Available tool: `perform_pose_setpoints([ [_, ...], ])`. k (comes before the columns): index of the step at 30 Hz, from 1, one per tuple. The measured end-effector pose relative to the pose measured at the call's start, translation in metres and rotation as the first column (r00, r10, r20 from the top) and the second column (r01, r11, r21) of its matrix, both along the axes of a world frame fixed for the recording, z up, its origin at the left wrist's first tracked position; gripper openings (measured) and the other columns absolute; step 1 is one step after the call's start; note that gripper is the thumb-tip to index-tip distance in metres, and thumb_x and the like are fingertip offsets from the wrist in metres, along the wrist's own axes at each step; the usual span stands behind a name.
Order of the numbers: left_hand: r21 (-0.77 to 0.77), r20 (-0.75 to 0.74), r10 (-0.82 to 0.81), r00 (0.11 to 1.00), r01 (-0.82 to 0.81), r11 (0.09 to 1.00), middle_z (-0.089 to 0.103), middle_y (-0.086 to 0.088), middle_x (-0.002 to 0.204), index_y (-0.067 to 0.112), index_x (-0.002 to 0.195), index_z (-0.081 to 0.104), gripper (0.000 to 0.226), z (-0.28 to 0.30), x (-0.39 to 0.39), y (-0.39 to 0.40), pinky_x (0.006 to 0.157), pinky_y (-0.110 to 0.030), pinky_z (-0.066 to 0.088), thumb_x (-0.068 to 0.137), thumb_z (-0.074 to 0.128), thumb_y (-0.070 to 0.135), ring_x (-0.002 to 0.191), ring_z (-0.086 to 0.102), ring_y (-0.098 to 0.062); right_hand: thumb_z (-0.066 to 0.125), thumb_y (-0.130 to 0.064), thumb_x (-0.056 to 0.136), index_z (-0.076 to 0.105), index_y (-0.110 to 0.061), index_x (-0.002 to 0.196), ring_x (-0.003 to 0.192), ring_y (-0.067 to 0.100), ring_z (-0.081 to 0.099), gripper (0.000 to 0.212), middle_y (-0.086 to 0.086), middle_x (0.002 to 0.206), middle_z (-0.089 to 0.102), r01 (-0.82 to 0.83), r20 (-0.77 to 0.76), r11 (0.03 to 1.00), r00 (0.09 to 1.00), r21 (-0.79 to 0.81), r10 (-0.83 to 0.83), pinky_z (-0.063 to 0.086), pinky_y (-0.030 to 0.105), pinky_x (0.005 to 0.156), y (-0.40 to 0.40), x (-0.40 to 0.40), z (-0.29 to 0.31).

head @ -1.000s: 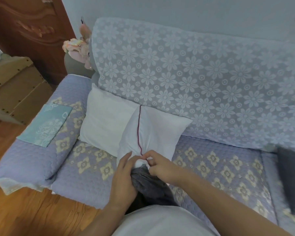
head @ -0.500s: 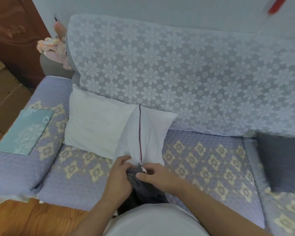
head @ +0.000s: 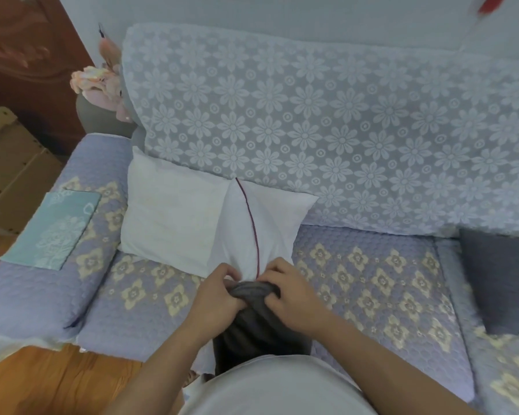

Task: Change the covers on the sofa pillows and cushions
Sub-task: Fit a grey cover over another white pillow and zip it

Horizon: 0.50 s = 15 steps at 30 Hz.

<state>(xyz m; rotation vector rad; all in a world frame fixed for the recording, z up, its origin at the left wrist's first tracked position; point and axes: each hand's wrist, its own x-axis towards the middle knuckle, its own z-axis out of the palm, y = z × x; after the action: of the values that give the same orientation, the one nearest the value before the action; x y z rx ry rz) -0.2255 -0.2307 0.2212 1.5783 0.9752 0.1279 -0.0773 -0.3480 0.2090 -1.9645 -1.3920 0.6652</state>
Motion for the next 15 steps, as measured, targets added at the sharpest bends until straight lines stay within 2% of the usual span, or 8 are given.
perform_pose_setpoints([
  [2, -0.191, 0.056, -0.124, 0.991, 0.133, 0.973, 0.072, -0.009, 0.079, 0.013, 0.096, 0.055, 0.036, 0.005, 0.000, 0.014, 0.061, -0.023, 0.047, 0.073, 0.077, -0.004, 0.070, 0.063, -0.014, 0.053, -0.013, 0.080, 0.071, -0.014, 0.097, 0.089, 0.008, 0.053, 0.024, -0.004, 0.096, 0.058, 0.013, 0.078, 1.000, 0.997, -0.017, -0.011, 0.045, 0.024, 0.082, 0.008, 0.010, 0.002],
  [4, -0.350, 0.160, -0.210, 0.965, 0.254, 0.902, 0.068, -0.006, 0.080, 0.009, 0.096, 0.056, 0.033, 0.010, -0.002, 0.029, 0.065, -0.023, 0.049, 0.076, 0.079, -0.003, 0.076, 0.064, -0.016, 0.053, -0.011, 0.083, 0.069, -0.014, 0.098, 0.086, 0.011, 0.055, 0.022, -0.002, 0.094, 0.064, 0.026, 0.077, 0.998, 0.997, -0.062, -0.022, 0.045, 0.029, 0.079, 0.014, 0.014, 0.005],
  [6, -0.501, 0.250, -0.191, 0.949, 0.296, 0.813, 0.066, -0.010, 0.089, 0.007, 0.099, 0.057, 0.028, 0.009, -0.004, 0.039, 0.070, -0.026, 0.053, 0.081, 0.078, 0.000, 0.085, 0.065, -0.021, 0.054, -0.009, 0.086, 0.067, -0.016, 0.104, 0.089, 0.011, 0.057, 0.023, -0.005, 0.096, 0.065, 0.049, 0.020, 0.996, 0.999, -0.079, -0.047, 0.047, 0.031, 0.083, 0.019, 0.015, 0.006],
  [8, -0.588, 0.273, -0.133, 0.953, 0.275, 0.761, 0.065, -0.015, 0.097, 0.006, 0.101, 0.058, 0.028, 0.005, -0.007, 0.041, 0.080, -0.033, 0.054, 0.081, 0.077, 0.003, 0.095, 0.064, -0.028, 0.055, -0.007, 0.087, 0.063, -0.019, 0.106, 0.091, 0.007, 0.057, 0.024, -0.011, 0.098, 0.062, 0.126, -0.077, 0.990, 0.988, -0.067, -0.131, 0.047, 0.029, 0.086, 0.021, 0.011, 0.005],
  [10, -0.620, 0.261, -0.054, 0.964, 0.210, 0.756, 0.065, -0.018, 0.102, 0.006, 0.102, 0.059, 0.030, 0.000, -0.008, 0.035, 0.087, -0.038, 0.053, 0.080, 0.078, 0.005, 0.100, 0.063, -0.032, 0.061, -0.010, 0.087, 0.059, -0.019, 0.106, 0.093, 0.007, 0.054, 0.021, -0.008, 0.101, 0.057, 0.298, -0.064, 0.954, 0.952, -0.033, -0.300, 0.048, 0.030, 0.087, 0.019, 0.006, 0.000],
  [12, -0.615, 0.199, 0.108, 0.974, 0.038, 0.788, 0.066, -0.019, 0.103, 0.006, 0.100, 0.059, 0.024, -0.005, -0.007, 0.024, 0.081, -0.035, 0.054, 0.082, 0.075, 0.002, 0.097, 0.066, -0.032, 0.068, -0.023, 0.089, 0.056, -0.019, 0.103, 0.090, 0.011, 0.048, 0.020, -0.004, 0.101, 0.051, 0.455, 0.132, 0.890, 0.881, 0.035, -0.455, 0.046, 0.031, 0.081, 0.012, 0.001, 0.001],
  [13, -0.586, 0.143, 0.206, 0.968, -0.084, 0.806, 0.067, -0.020, 0.104, 0.006, 0.099, 0.060, 0.019, -0.008, -0.006, 0.019, 0.078, -0.034, 0.054, 0.086, 0.072, 0.001, 0.096, 0.067, -0.031, 0.067, -0.031, 0.091, 0.055, -0.020, 0.099, 0.085, 0.011, 0.048, 0.018, -0.005, 0.096, 0.052, 0.488, 0.171, 0.870, 0.854, 0.068, -0.492, 0.045, 0.031, 0.076, 0.008, -0.003, 0.006],
  [15, -0.518, 0.065, 0.354, 0.933, -0.272, 0.811, 0.069, -0.023, 0.109, 0.007, 0.102, 0.060, 0.013, -0.013, -0.004, 0.010, 0.077, -0.038, 0.054, 0.092, 0.066, 0.002, 0.095, 0.070, -0.032, 0.058, -0.044, 0.095, 0.053, -0.024, 0.087, 0.073, 0.009, 0.051, 0.022, -0.010, 0.080, 0.054, 0.448, 0.113, 0.893, 0.886, 0.041, -0.450, 0.044, 0.030, 0.068, 0.001, -0.015, 0.018],
])
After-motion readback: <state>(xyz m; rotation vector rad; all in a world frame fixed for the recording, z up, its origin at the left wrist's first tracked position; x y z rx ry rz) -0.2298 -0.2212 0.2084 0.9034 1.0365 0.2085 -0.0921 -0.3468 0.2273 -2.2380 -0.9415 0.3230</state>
